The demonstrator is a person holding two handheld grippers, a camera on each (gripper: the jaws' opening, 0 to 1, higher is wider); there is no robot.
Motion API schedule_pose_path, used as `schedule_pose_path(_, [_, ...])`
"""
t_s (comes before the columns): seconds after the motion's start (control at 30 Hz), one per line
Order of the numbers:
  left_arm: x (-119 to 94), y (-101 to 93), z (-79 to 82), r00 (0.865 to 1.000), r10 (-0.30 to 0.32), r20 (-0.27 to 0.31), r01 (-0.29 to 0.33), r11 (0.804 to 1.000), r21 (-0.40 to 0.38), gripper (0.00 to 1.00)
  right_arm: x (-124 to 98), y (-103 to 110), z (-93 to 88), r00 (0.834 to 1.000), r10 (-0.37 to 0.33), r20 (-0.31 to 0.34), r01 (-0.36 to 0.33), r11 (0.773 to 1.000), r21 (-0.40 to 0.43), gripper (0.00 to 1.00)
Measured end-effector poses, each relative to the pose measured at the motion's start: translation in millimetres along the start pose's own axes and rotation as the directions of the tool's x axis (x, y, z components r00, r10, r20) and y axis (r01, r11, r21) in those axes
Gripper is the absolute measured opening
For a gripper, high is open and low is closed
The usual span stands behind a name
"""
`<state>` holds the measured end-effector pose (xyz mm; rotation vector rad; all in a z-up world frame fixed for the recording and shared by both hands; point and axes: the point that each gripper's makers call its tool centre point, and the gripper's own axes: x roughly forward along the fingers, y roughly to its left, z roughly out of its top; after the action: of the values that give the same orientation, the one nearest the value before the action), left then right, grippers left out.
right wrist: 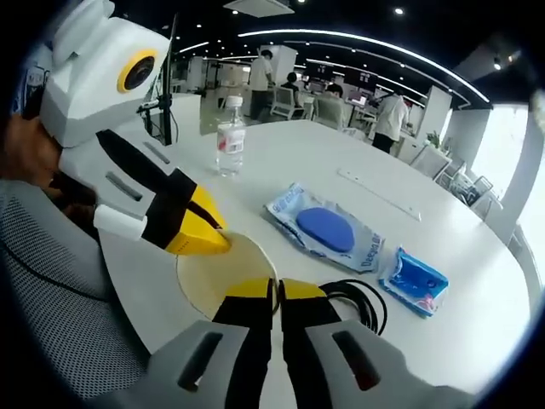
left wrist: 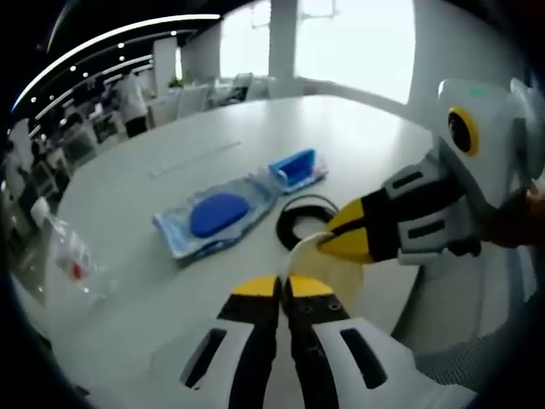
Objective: Arrange the tabletop items into an orderly group along one side of the table until the central work area is clear of visible clutter.
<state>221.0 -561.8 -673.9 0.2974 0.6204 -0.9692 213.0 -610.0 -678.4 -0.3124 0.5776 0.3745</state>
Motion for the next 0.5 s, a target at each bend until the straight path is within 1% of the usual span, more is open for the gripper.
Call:
schedule_pose_path(0.23, [0.5,-6.9,-1.1,1.0,-0.027,-0.005,0.027,0.999,0.037,0.02,-1.3,-1.3,-0.8,1.0,-0.006,-0.004,0.006,1.0,0.017,0.0])
schedule_pose_path(0.3, [-0.2,-10.5,-0.6,0.999,-0.036,-0.004,0.036,0.997,0.063,0.03,-1.3,-1.8,-2.3,1.0,-0.008,-0.012,0.008,1.0,0.017,0.0])
schedule_pose_path(0.33, [-0.4,-11.3,0.2,0.999,-0.036,0.0,0.036,0.996,0.077,0.06,-1.4,-2.2,-2.8,1.0,-0.009,-0.014,0.009,1.0,0.018,0.0])
schedule_pose_path(0.4, [-0.3,-11.3,3.3,0.999,-0.038,0.016,0.036,0.993,0.112,0.17,-1.5,-2.4,-3.1,1.0,-0.009,-0.015,0.009,1.0,0.025,0.0])
schedule_pose_path(0.43, [-1.5,-11.9,3.6,0.999,-0.034,0.019,0.032,0.993,0.111,0.2,-1.4,-2.3,-3.0,1.0,-0.008,-0.013,0.009,1.0,0.03,0.0])
schedule_pose_path(0.5, [-3.4,-13.2,5.3,0.999,-0.045,0.028,0.042,0.993,0.111,0.21,-1.1,-2.2,-3.1,1.0,-0.008,-0.014,0.008,0.999,0.033,0.0])
